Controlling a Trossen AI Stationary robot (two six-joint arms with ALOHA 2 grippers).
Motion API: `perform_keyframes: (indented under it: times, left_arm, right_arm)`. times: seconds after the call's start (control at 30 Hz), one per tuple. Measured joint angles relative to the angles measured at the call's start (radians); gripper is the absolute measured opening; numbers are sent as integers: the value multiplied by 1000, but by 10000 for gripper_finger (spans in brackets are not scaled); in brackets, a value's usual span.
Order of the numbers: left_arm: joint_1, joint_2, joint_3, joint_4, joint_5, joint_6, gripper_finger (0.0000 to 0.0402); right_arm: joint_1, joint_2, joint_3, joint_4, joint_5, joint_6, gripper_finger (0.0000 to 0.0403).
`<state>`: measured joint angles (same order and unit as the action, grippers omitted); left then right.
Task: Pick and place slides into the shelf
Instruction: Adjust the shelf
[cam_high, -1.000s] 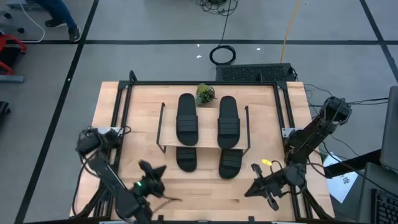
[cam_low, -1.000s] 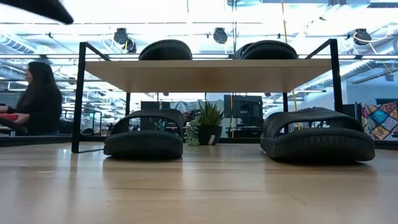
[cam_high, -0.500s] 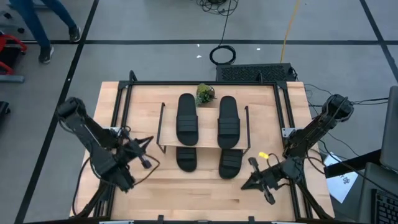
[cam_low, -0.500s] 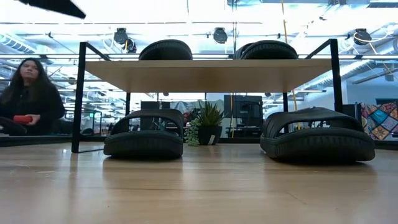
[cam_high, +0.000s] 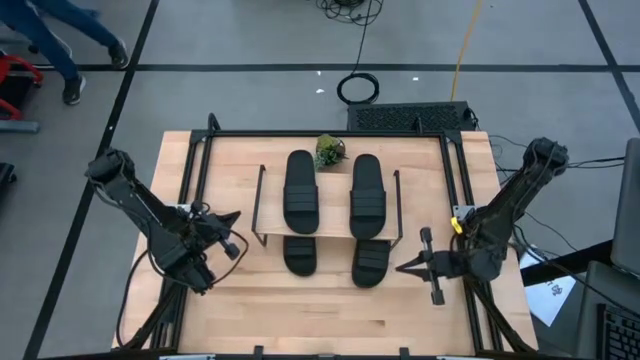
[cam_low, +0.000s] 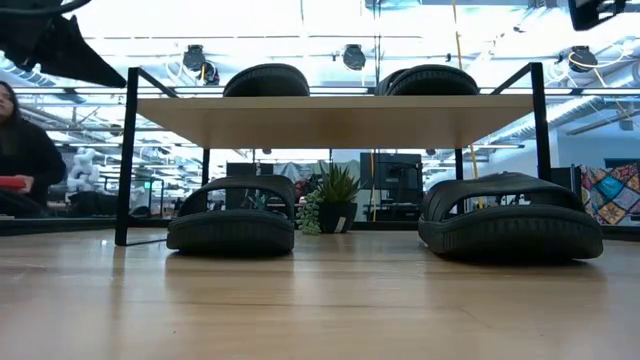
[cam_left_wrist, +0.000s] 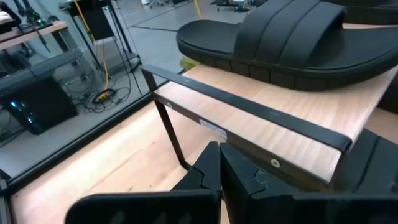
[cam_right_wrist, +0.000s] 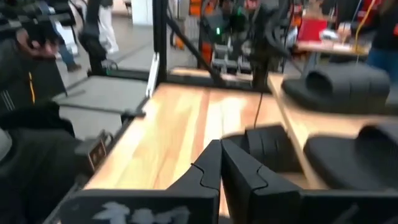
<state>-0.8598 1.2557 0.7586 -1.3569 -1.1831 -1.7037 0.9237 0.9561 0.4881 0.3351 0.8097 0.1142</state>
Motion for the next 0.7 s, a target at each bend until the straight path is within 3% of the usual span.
perform_keyframes:
  times: [0.33, 0.47, 0.57, 0.7]
  left_arm:
    - [3, 0, -11, 31, 9, 7, 0]
    - [33, 0, -11, 56, -1, 79, 0]
    - [39, 0, -11, 82, 1, 137, 0]
    - [43, 0, -11, 188, 36, 325, 0]
  right_arm:
    - [-16, 56, 0, -96, 5, 90, 0]
    - [-64, 67, 0, -103, 56, 83, 0]
    - [-88, 67, 0, -104, 1, 83, 0]
    - [-107, 78, 0, -124, -28, 83, 0]
